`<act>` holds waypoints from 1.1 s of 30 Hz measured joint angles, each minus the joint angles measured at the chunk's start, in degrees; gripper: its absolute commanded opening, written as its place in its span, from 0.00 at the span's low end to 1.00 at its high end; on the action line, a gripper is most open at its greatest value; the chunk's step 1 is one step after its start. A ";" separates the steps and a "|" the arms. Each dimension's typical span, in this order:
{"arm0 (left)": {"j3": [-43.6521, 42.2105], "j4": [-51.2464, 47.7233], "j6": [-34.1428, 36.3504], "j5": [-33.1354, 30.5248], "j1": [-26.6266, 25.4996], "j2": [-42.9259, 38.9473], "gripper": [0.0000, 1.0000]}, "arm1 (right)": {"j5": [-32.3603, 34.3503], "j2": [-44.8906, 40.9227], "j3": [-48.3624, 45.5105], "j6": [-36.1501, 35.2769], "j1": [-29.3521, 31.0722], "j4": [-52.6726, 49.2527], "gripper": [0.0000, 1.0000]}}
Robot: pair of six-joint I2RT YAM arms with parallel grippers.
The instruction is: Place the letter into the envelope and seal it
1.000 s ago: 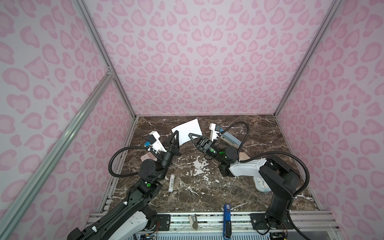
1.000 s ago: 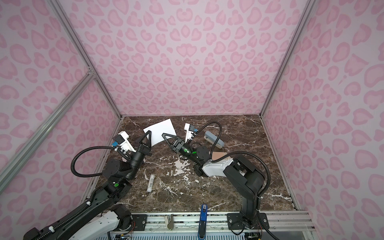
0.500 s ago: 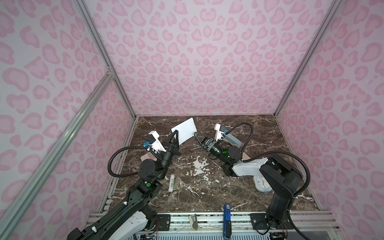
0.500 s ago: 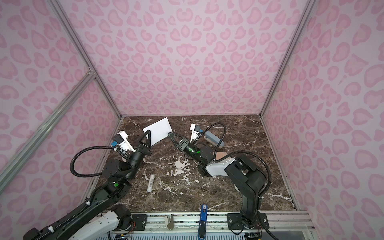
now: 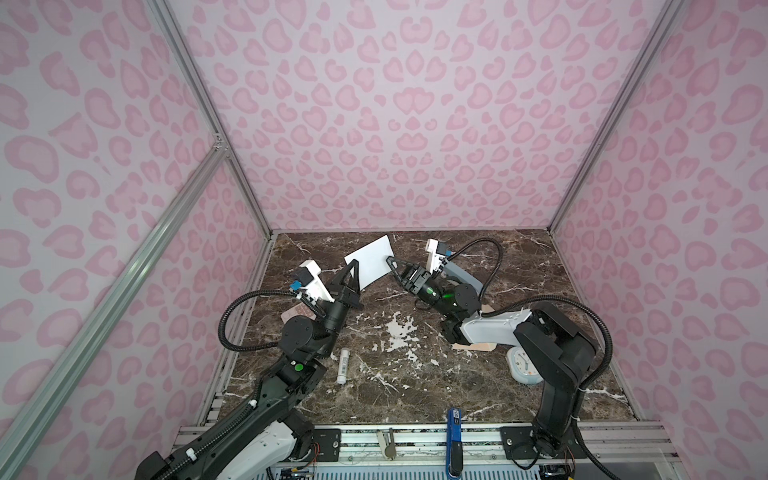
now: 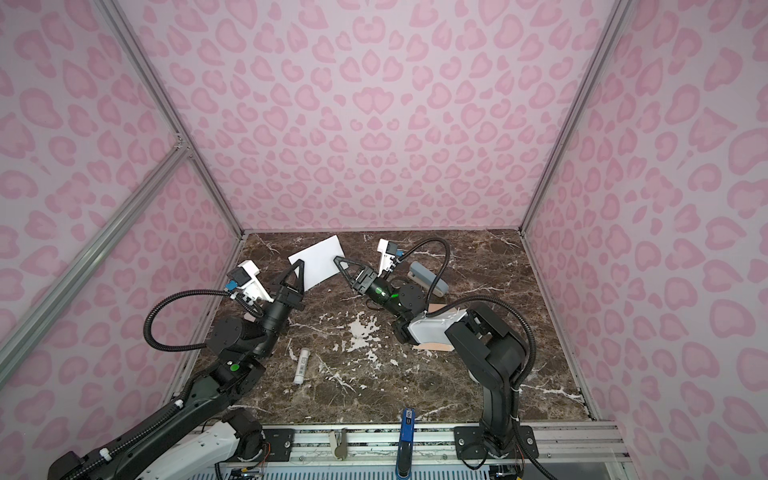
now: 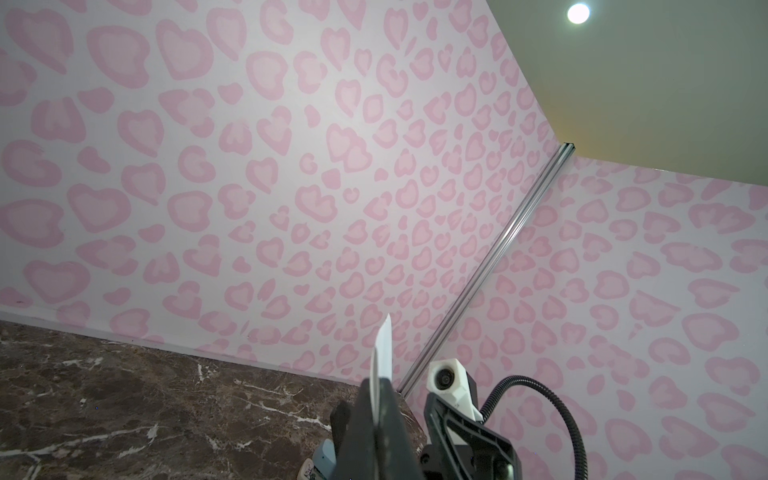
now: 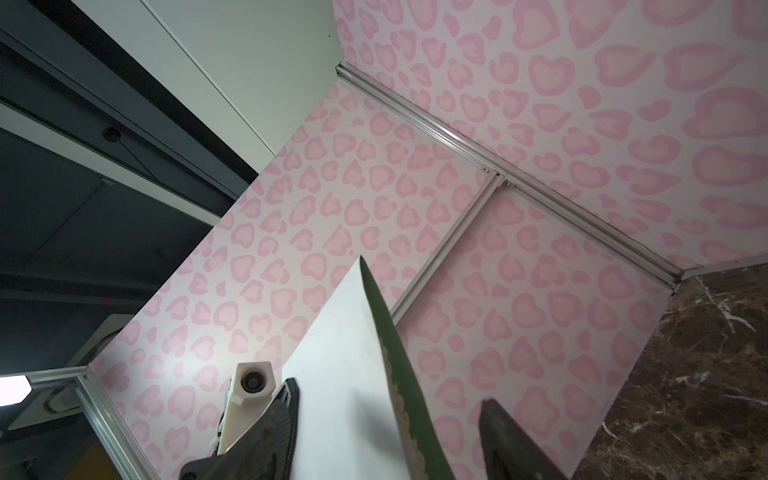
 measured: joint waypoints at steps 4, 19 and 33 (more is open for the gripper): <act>0.00 0.00 0.00 0.02 0.00 0.00 0.04 | -0.52 0.35 0.33 0.66 0.20 0.02 0.66; -0.02 -1.27 1.33 -1.38 0.00 -1.03 0.04 | -2.27 -1.92 -1.16 1.11 0.28 0.02 0.21; -0.02 -5.40 2.60 -2.27 0.00 -2.58 0.67 | -1.46 -2.45 -2.93 1.86 -1.03 0.02 0.00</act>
